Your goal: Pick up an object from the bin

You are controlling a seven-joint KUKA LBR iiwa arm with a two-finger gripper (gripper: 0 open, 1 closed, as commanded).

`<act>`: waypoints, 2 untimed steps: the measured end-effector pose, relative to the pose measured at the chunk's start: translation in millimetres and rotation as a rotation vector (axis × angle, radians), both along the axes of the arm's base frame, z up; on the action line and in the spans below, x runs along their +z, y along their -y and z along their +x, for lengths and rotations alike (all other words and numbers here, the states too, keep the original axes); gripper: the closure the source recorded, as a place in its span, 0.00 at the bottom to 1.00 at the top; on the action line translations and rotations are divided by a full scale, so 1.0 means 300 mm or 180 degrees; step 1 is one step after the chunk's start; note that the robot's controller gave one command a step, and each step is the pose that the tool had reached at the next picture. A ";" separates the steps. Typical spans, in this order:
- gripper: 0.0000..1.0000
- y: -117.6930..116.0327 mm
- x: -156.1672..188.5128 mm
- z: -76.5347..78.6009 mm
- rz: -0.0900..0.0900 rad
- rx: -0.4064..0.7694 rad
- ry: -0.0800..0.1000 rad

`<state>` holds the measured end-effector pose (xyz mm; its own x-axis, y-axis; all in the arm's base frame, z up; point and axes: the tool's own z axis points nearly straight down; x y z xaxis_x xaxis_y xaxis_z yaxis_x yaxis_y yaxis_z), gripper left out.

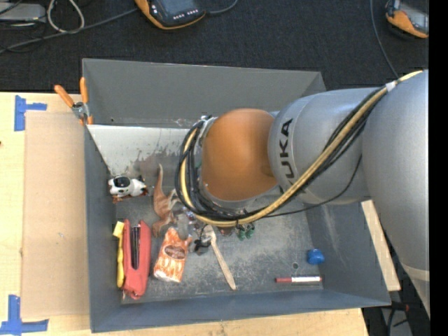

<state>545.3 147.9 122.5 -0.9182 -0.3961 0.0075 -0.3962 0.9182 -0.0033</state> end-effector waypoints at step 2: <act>1.00 -0.102 0.200 0.002 0.0007 -0.0335 0.0026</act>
Offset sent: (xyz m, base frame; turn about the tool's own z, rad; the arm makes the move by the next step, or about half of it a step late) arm 0.0002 0.0294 0.0597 0.1052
